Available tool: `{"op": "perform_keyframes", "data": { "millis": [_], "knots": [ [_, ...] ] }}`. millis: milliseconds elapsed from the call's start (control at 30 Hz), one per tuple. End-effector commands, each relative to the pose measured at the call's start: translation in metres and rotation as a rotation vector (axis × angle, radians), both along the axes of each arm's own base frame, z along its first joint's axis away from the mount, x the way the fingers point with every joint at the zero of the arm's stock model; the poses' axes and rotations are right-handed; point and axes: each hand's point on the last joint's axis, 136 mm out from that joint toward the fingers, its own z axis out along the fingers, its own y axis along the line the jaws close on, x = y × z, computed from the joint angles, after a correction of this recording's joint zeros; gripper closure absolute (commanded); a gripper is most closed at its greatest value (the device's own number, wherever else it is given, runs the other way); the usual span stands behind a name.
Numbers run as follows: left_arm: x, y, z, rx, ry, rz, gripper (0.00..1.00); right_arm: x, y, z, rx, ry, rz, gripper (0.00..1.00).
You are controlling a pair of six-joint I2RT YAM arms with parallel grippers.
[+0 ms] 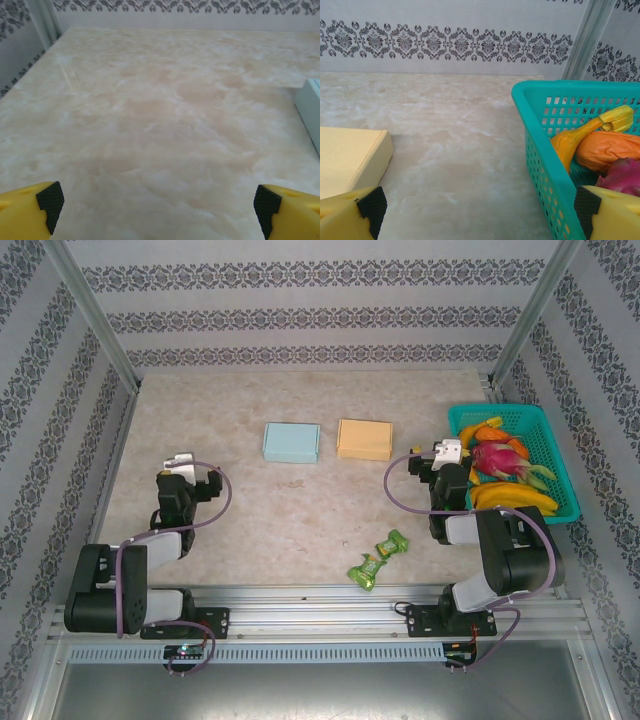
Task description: Fold the paper box
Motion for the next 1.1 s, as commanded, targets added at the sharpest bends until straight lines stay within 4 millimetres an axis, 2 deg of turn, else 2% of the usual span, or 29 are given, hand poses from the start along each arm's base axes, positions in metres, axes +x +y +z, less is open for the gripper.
{"op": "perform_keyframes", "data": {
  "millis": [0,133,300,367,467,567,667,733,1067],
  "knots": [
    [0.01,-0.011,0.014,-0.012,-0.068,-0.042,0.0,-0.006,0.002,-0.028,0.059,0.097,0.012,0.02],
    [0.014,-0.01,0.006,0.01,-0.07,-0.031,0.0,-0.006,0.001,-0.028,0.06,0.097,0.012,0.02],
    [0.03,-0.034,-0.009,0.087,-0.013,-0.12,0.0,-0.006,0.001,-0.028,0.06,0.096,0.011,0.02],
    [0.031,-0.032,-0.011,0.077,0.007,-0.114,0.0,-0.006,0.001,-0.028,0.06,0.096,0.011,0.02],
    [0.041,-0.013,-0.019,0.034,0.065,-0.025,0.0,-0.006,0.001,-0.028,0.061,0.096,0.01,0.02],
    [0.041,-0.009,-0.019,0.017,0.067,-0.017,0.0,-0.006,0.001,-0.028,0.062,0.096,0.012,0.02],
    [0.039,-0.012,-0.019,0.031,0.057,-0.028,0.0,-0.006,0.001,-0.028,0.061,0.096,0.011,0.02],
    [0.039,-0.025,-0.023,0.034,0.055,-0.107,0.0,-0.006,0.001,-0.027,0.061,0.095,0.013,0.02],
    [0.04,-0.025,-0.024,0.023,0.064,-0.112,0.0,-0.006,0.001,-0.028,0.061,0.098,0.012,0.02]
  ]
}}
